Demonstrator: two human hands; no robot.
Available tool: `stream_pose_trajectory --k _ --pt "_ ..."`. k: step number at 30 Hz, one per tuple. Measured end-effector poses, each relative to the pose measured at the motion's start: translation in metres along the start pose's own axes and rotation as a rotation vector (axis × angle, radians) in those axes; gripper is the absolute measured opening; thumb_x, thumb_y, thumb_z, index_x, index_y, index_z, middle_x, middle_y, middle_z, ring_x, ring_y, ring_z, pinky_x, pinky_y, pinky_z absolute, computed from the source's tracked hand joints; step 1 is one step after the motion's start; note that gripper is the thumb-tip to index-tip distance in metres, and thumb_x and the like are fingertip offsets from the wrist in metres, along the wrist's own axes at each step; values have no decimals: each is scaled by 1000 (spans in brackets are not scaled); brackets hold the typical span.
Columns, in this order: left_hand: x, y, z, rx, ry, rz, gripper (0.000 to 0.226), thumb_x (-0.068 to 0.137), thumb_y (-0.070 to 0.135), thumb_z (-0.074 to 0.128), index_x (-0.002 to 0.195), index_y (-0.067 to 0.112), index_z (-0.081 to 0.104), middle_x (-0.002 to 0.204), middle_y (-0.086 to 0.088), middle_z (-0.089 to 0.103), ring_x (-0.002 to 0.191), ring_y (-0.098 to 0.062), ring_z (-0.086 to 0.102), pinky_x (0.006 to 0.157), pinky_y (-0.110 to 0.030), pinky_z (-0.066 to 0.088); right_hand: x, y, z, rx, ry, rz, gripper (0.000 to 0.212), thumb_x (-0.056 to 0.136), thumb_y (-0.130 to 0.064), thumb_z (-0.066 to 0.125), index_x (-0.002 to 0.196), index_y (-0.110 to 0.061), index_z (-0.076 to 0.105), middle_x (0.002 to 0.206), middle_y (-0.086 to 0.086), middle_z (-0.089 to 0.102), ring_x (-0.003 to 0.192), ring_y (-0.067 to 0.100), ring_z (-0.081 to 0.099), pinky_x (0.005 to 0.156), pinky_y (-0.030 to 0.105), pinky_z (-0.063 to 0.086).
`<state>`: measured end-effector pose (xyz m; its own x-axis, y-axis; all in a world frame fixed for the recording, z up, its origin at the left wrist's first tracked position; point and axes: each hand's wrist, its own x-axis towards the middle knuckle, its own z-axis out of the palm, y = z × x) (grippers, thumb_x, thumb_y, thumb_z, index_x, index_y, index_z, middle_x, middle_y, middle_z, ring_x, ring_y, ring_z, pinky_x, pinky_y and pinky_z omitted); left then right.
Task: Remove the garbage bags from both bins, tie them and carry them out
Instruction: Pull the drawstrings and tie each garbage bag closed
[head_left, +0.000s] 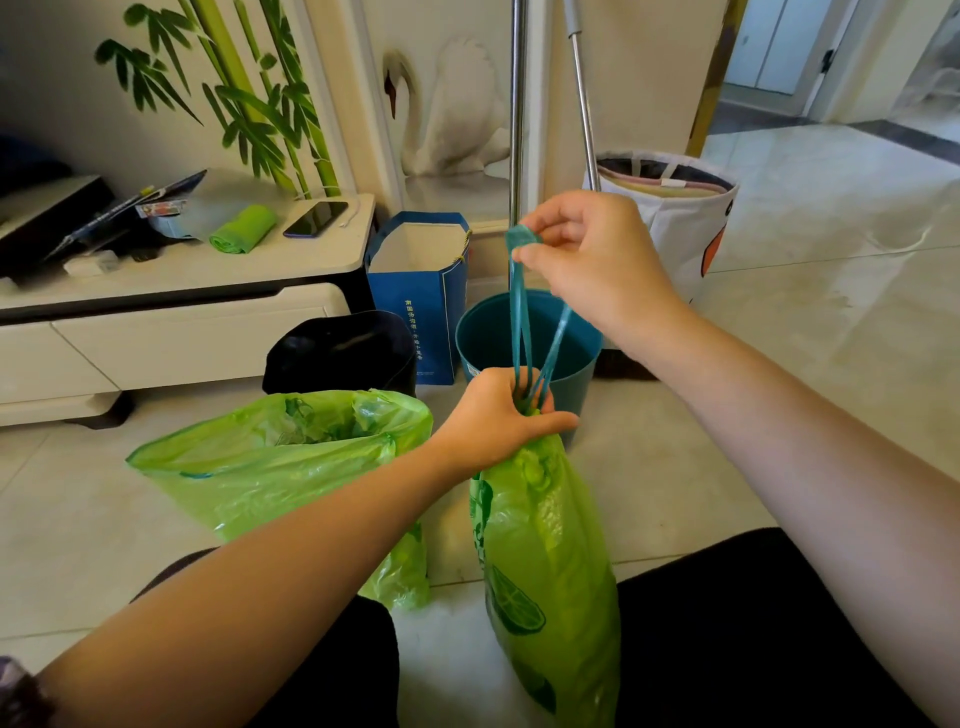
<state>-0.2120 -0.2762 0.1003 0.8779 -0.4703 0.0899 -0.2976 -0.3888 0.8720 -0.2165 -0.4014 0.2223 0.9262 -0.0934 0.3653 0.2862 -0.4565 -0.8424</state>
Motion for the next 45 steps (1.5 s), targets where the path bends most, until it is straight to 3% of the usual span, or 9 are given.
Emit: stream_pose_trajectory --k 2,6,9,13,18,23,28,34,45 --pt "-3 -5 3 154 38 38 31 74 39 76 67 14 59 58 9 56 54 -1 50 58 -21 46 -1 2 -4 -138 16 -111 17 85 -8 65 100 -13 71 88 -2 68 74 -2 60 68 4 47" --pt "-6 -12 0 221 82 54 40 77 46 71 77 8 60 62 16 60 59 -3 55 59 -19 47 -2 3 -8 -336 4 -253 17 89 -7 59 99 -14 71 89 -5 66 67 -6 53 66 -2 40" --pt "-7 -18 -3 286 86 41 40 75 51 71 78 12 62 66 1 63 61 -14 59 60 -32 52 -1 2 -11 -435 8 -339 20 92 -8 55 104 -15 70 98 0 70 78 1 56 69 4 40" --pt "-11 -28 -1 336 75 45 23 84 43 66 71 26 59 61 11 55 55 -1 52 55 -23 40 -2 -1 -11 -474 51 -444 20 93 -10 54 105 -10 70 100 6 71 89 11 62 78 19 48" --pt "-7 -34 -8 269 25 -82 30 90 43 57 80 16 66 59 8 54 45 -1 47 49 -24 37 -2 -4 -11 -458 105 -527 19 91 -11 56 101 -4 70 95 9 73 88 20 66 82 35 52" --pt "-4 -35 -15 194 -67 -168 32 91 44 56 90 15 70 77 -1 68 70 -17 63 68 -38 53 -5 -1 -2 -417 111 -537 18 91 -11 57 97 -1 70 90 12 72 84 21 66 78 35 52" --pt "-1 -39 -26 150 51 -138 23 87 36 65 104 21 71 95 5 73 89 -7 68 85 -29 54 -5 10 -1 -221 89 -287 14 89 -13 61 96 -3 69 80 4 67 58 9 63 56 20 56" --pt "-3 -36 -21 206 188 -83 16 83 28 72 91 15 76 84 3 74 79 -5 68 74 -14 52 -3 11 10 203 9 112 9 88 -4 61 95 -2 66 73 7 67 55 7 66 54 23 58" --pt "-5 -30 -20 -142 281 -211 14 87 20 68 86 8 76 73 2 70 56 6 57 57 -8 45 7 34 0 270 15 353 12 88 -16 61 90 -7 69 67 1 66 58 11 55 51 22 43"
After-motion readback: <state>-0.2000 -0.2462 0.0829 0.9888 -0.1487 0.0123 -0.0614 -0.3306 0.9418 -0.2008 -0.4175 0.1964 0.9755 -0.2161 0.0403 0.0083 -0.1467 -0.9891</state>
